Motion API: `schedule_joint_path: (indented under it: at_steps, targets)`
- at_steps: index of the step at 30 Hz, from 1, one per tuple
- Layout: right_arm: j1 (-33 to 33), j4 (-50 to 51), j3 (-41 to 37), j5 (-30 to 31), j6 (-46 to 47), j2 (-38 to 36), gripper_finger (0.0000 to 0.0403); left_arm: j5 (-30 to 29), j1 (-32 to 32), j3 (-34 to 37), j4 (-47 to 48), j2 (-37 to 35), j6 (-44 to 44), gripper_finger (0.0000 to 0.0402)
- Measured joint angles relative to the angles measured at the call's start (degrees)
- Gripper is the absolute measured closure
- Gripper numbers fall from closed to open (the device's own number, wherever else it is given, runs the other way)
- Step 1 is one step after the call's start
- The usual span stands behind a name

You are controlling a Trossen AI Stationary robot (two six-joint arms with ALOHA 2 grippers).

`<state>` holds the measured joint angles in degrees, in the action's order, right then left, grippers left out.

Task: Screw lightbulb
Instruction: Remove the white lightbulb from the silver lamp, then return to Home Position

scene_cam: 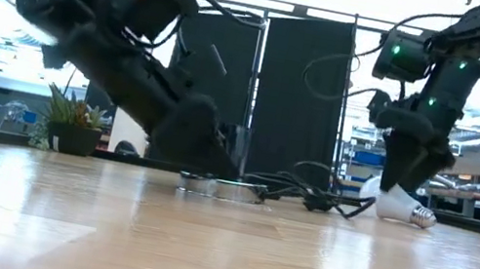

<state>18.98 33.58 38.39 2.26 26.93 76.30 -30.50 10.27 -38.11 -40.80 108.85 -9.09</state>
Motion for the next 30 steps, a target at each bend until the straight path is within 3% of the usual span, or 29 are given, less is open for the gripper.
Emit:
schedule_joint_path:
  at_steps: [6,12,21,30]
  targets:
    - [-0.7,-0.5,0.1,-0.2,-1.4,-7.2,0.0082,1.9,1.5,0.0,11.1,-7.4,-1.7,0.0108]
    - [-7.1,-7.9,0.1,0.7,-5.6,-13.1,0.0082,2.3,2.9,-0.1,16.9,-13.7,-0.3,0.0108]
    - [-20.5,-28.5,-5.6,4.0,-20.1,-16.6,0.009,2.2,4.9,-0.1,29.8,-26.9,-0.1,0.0108]
    - [-21.8,-58.2,-23.3,2.5,-24.3,-20.4,0.0095,1.7,5.8,1.5,38.3,-40.3,0.0,0.0108]
